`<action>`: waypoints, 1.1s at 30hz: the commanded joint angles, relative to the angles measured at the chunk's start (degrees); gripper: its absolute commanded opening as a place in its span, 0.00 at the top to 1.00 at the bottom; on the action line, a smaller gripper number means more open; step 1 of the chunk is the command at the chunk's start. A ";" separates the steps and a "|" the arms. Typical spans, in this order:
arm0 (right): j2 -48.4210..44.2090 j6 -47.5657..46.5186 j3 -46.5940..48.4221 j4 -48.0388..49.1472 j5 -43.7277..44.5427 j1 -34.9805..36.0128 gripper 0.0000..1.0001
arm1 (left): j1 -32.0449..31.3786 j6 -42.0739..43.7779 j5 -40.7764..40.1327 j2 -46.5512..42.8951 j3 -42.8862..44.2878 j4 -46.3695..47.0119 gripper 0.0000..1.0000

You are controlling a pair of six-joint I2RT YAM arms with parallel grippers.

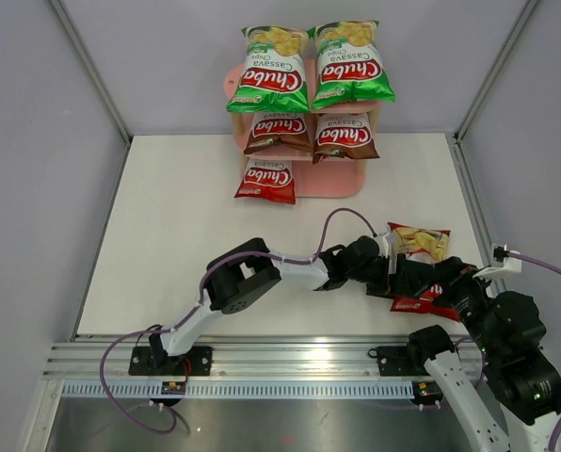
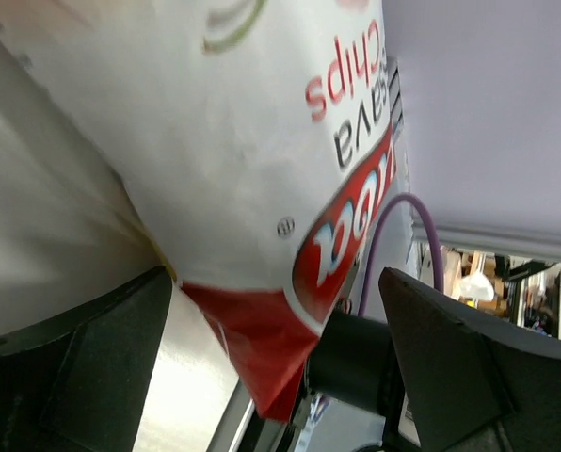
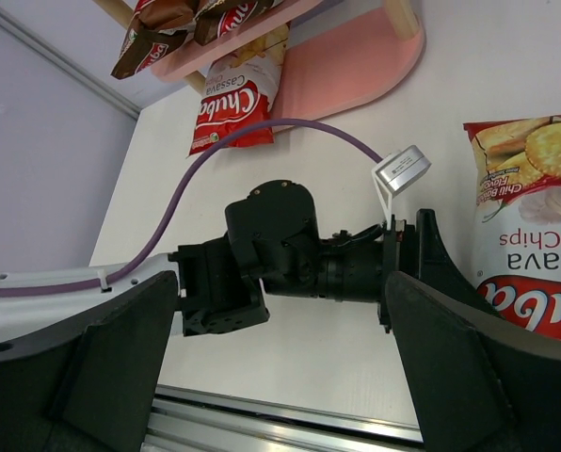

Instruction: Place and organize the chips bags onto the shelf

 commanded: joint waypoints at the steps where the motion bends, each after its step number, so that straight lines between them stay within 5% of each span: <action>1: -0.81 -0.85 0.41 1.77 -1.91 -0.09 0.01 | -0.23 -0.95 -3.10 3.01 3.95 2.48 0.08; 9: -1.86 -2.34 0.06 2.21 -4.19 -0.09 0.01 | -0.32 -1.92 -2.21 5.92 5.37 7.50 0.54; 14: -1.51 -3.49 -0.21 2.39 -5.69 -0.18 0.01 | -0.40 -0.78 -5.28 0.75 -3.12 11.36 0.79; 19: -1.16 -3.40 -1.78 3.00 -5.34 -0.18 0.01 | -0.41 4.05 -12.22 -11.71 -15.36 14.44 0.90; 33: -2.30 5.38 -7.84 9.85 -9.55 -0.18 0.01 | -0.67 9.42 -29.71 -40.37 -47.00 18.84 0.92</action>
